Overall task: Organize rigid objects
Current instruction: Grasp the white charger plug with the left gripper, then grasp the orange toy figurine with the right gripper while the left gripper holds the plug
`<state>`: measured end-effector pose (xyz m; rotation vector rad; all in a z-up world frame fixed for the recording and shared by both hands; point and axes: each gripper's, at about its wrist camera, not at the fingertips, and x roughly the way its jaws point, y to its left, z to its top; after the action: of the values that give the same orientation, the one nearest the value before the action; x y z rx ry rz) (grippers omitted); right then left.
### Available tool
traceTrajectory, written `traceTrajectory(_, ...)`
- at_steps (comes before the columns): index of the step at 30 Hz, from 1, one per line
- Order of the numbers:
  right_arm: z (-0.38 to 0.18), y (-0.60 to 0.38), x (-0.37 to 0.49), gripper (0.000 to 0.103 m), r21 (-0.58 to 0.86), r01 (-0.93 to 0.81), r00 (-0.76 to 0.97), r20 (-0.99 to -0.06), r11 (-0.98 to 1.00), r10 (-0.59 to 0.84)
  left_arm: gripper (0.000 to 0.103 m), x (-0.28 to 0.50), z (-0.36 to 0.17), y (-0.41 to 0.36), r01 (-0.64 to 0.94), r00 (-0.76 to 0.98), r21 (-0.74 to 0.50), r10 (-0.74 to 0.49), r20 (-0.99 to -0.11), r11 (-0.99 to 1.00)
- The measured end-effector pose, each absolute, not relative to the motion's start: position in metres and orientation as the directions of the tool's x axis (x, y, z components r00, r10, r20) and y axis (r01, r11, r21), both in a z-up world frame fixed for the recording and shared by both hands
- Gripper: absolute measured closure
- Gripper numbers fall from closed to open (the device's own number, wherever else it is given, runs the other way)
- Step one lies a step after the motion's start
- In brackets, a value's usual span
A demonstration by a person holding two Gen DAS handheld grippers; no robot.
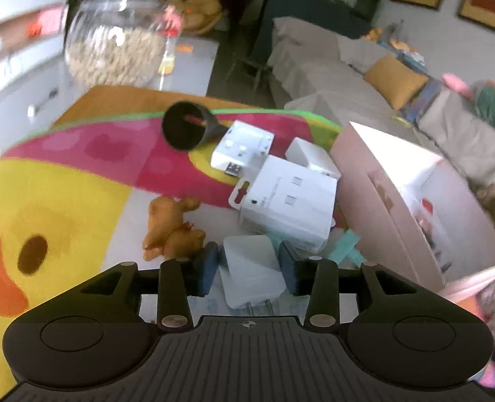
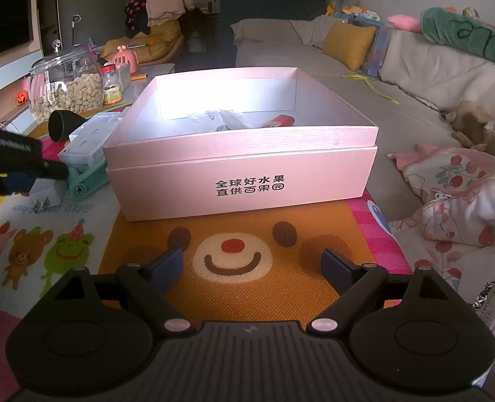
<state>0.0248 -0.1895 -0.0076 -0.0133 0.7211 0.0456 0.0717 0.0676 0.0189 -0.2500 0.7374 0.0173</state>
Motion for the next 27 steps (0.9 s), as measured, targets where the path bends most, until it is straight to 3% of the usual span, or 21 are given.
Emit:
traceTrajectory(8,-0.008,-0.189,0.025,0.013,0.004,-0.046,0.750,-0.661,0.999,0.037,0.064,0.055,0.010,0.064,0.039,0.771,-0.081,-0.081,-0.631,0.996)
traceTrajectory(15,-0.009,-0.188,0.028,0.008,-0.002,-0.064,0.736,-0.675,0.998,0.045,0.066,0.047,0.011,0.077,0.094,0.766,-0.121,-0.149,-0.625,0.988)
traceTrajectory(21,-0.009,-0.190,0.032,0.001,0.002,-0.042,0.716,-0.697,0.999,0.031,0.066,0.001,0.011,0.098,0.121,0.768,-0.078,-0.143,-0.625,0.990)
traceTrajectory(27,-0.007,-0.186,0.035,0.001,-0.018,-0.037,0.707,-0.707,0.999,0.014,0.066,-0.037,0.008,0.154,0.040,0.798,-0.204,-0.154,-0.582,0.978)
